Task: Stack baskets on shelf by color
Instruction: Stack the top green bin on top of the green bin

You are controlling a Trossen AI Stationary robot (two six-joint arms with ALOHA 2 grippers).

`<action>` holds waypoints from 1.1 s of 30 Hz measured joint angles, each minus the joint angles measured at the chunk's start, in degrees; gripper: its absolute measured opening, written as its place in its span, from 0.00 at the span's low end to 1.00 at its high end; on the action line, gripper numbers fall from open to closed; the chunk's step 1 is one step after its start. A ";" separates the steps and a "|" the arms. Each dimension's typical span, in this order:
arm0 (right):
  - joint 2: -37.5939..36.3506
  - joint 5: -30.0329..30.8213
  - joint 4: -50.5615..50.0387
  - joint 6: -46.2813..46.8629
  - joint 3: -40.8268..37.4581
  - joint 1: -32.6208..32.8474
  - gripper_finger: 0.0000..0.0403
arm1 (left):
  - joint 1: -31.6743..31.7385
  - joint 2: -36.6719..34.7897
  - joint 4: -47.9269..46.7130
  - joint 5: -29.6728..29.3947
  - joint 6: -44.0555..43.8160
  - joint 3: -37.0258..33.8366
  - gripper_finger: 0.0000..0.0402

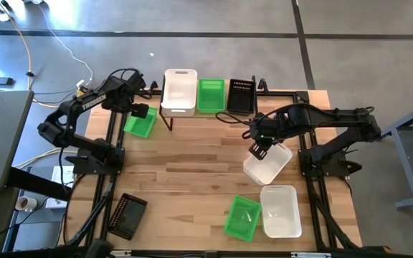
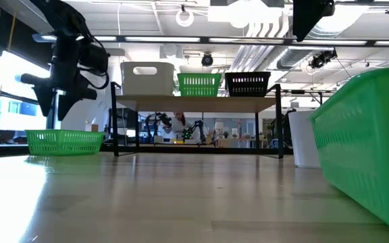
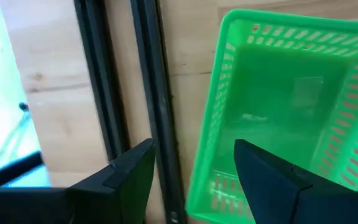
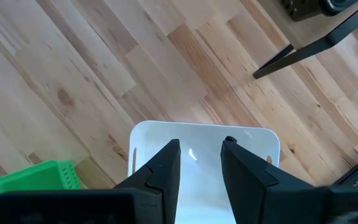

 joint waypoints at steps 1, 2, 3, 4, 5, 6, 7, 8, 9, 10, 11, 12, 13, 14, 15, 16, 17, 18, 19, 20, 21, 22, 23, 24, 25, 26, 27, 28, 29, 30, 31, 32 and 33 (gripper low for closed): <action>0.00 0.00 0.00 0.00 0.00 0.00 0.26 | -0.03 0.54 0.00 0.82 -1.04 0.00 0.53; 0.00 0.00 0.00 -0.01 0.00 0.00 0.26 | -0.07 1.08 0.00 1.87 -1.89 0.00 0.53; 0.00 0.00 0.00 0.00 0.00 0.00 0.26 | -0.07 1.67 0.00 2.68 -2.64 0.00 0.53; 0.00 0.00 -0.02 -0.03 0.00 0.00 0.26 | -0.07 2.23 -0.02 3.06 -3.57 0.00 0.53; 0.00 0.00 -0.02 -0.19 0.00 0.00 0.26 | -0.07 2.76 -0.04 3.15 -4.28 0.00 0.53; 0.00 -0.01 -0.02 -0.44 0.00 0.00 0.26 | -0.07 3.27 -0.07 3.12 -4.61 0.00 0.53; 0.00 0.00 -0.02 -0.57 0.00 0.00 0.26 | -0.07 3.85 -0.09 2.93 -4.88 0.01 0.53; 0.00 0.00 -0.02 -0.65 0.00 0.00 0.26 | -0.07 4.45 -0.08 2.45 -5.30 0.02 0.53; 0.00 0.00 0.00 -0.66 0.00 0.00 0.26 | -0.07 5.05 -0.11 1.90 -5.85 0.02 0.53; 0.00 0.00 0.02 -0.66 0.00 0.00 0.26 | -0.07 5.67 -0.11 1.46 -6.58 0.02 0.53; 0.00 0.00 0.03 -0.73 0.00 0.00 0.26 | -0.07 6.30 -0.11 1.16 -7.17 0.02 0.53; 0.00 0.00 0.05 -1.07 0.00 0.00 0.26 | -0.07 6.91 -0.10 1.20 -7.52 0.02 0.53; 0.00 -0.02 0.07 -1.28 0.00 0.00 0.26 | -0.07 7.57 -0.09 1.26 -7.62 0.02 0.53; 0.00 -0.10 0.09 -1.42 0.00 0.00 0.26 | -0.07 8.14 -0.07 1.38 -7.70 0.02 0.53; 0.00 -0.28 0.11 -1.46 0.00 0.00 0.26 | -0.08 8.71 -0.04 1.36 -7.74 0.02 0.53; 0.00 -0.39 0.13 -1.49 0.00 0.00 0.26 | -0.11 9.27 -0.06 1.12 -8.00 0.02 0.53; 0.00 -0.49 0.15 -1.49 0.00 0.00 0.26 | -0.11 9.77 -0.10 0.72 -8.35 0.02 0.53; 0.00 -0.50 0.18 -1.49 0.00 0.00 0.26 | -0.10 10.20 -0.11 0.28 -8.61 0.02 0.53; 0.00 -0.50 0.18 -1.49 0.00 0.00 0.26 | -0.08 10.58 -0.11 0.00 -8.77 0.02 0.53; 0.00 -0.50 0.18 -1.49 0.00 0.00 0.26 | -0.07 10.85 -0.10 -0.20 -8.79 0.02 0.53; 0.00 -0.50 0.18 -1.50 0.00 0.00 0.26 | -0.07 11.14 -0.11 -0.28 -8.78 0.02 0.53; 0.00 -0.52 0.18 -1.51 0.00 0.00 0.26 | -0.07 11.46 -0.11 -0.36 -8.78 0.02 0.53; 0.00 -0.52 0.18 -1.51 0.00 0.00 0.26 | -0.07 11.78 -0.09 -0.35 -8.79 0.02 0.52; 0.00 -0.52 0.18 -1.51 0.00 0.00 0.26 | -0.07 12.12 -0.09 -0.38 -8.89 0.02 0.51; 0.00 -0.52 0.18 -1.51 0.00 0.00 0.26 | -0.07 12.45 -0.07 -0.40 -9.09 0.02 0.50; 0.00 -0.52 0.18 -1.51 0.00 0.00 0.26 | -0.07 12.86 -0.07 -0.47 -9.20 0.02 0.49; 0.00 -0.55 0.18 -1.51 0.00 0.02 0.26 | -0.07 13.38 -0.08 -0.52 -9.21 0.02 0.48; 0.00 -0.55 0.16 -1.51 0.00 0.06 0.26 | -0.07 13.84 -0.09 -0.52 -9.19 0.02 0.46; 0.00 -0.56 0.18 -1.51 0.00 0.07 0.26 | -0.07 14.23 -0.14 -0.52 -9.19 0.02 0.45; 0.00 -0.57 0.17 -1.51 0.00 0.07 0.26 | -0.07 14.52 -0.16 -0.52 -9.21 0.02 0.43; 0.00 -0.67 0.16 -1.51 0.00 0.07 0.26 | -0.07 14.78 -0.16 -0.52 -9.21 0.02 0.41; 0.00 -0.75 0.16 -1.52 0.00 0.07 0.26 | -0.07 14.98 -0.17 -0.54 -9.19 0.02 0.39; 0.00 -0.96 0.17 -1.52 0.00 0.07 0.26 | -0.07 15.14 -0.17 -0.52 -9.16 0.02 0.37</action>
